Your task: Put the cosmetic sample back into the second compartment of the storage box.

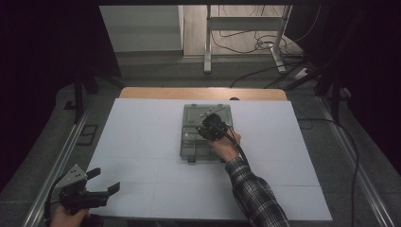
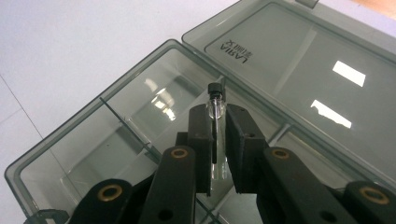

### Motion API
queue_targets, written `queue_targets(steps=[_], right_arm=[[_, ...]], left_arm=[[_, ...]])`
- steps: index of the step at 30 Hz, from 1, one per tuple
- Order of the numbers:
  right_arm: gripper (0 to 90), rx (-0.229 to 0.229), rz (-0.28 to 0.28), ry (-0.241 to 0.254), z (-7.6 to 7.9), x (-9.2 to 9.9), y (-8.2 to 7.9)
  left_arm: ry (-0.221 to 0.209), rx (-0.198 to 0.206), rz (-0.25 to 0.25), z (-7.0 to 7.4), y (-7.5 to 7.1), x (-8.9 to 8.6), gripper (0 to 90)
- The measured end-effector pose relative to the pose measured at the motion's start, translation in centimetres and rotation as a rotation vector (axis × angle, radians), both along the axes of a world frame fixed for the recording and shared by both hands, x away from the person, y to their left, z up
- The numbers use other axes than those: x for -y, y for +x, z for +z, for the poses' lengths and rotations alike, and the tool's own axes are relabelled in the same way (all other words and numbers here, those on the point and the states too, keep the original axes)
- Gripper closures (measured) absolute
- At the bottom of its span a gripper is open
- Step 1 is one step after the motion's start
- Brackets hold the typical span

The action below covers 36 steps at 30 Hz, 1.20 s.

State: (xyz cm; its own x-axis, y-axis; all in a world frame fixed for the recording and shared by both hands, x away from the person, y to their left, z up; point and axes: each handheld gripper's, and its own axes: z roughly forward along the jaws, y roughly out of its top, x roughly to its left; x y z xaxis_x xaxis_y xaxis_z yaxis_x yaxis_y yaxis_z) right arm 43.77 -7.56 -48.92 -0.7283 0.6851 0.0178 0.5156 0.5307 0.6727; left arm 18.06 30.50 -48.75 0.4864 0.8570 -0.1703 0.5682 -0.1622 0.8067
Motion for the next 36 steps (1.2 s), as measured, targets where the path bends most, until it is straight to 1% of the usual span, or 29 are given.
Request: queue_targets(steps=[3, 13, 22, 28, 36], right_arm=[[80.1, -0.002, 0.0, -0.005, -0.2, -0.1, 0.0], [75.7, -0.004, 0.004, 0.006, 0.0, -0.1, -0.2], [67.5, -0.015, 0.015, 0.015, 0.4, 0.1, -0.5], [62.4, -0.024, 0.029, 0.046, 0.7, 0.1, -1.1], [51.6, -0.003, 0.042, 0.044, 1.1, 0.3, -1.9]], left_arm=[[0.0, 0.0, 0.0, 0.0, 0.0, 0.0, 4.1], [-0.002, -0.002, 0.0, 0.0, 0.0, 0.0, 4.1], [-0.002, -0.002, 0.0, 0.0, 0.0, 0.0, 4.2], [-0.003, -0.002, -0.001, 0.0, 0.0, 0.0, 4.2], [-0.006, -0.002, 0.0, 0.0, 0.0, -0.1, 4.2]])
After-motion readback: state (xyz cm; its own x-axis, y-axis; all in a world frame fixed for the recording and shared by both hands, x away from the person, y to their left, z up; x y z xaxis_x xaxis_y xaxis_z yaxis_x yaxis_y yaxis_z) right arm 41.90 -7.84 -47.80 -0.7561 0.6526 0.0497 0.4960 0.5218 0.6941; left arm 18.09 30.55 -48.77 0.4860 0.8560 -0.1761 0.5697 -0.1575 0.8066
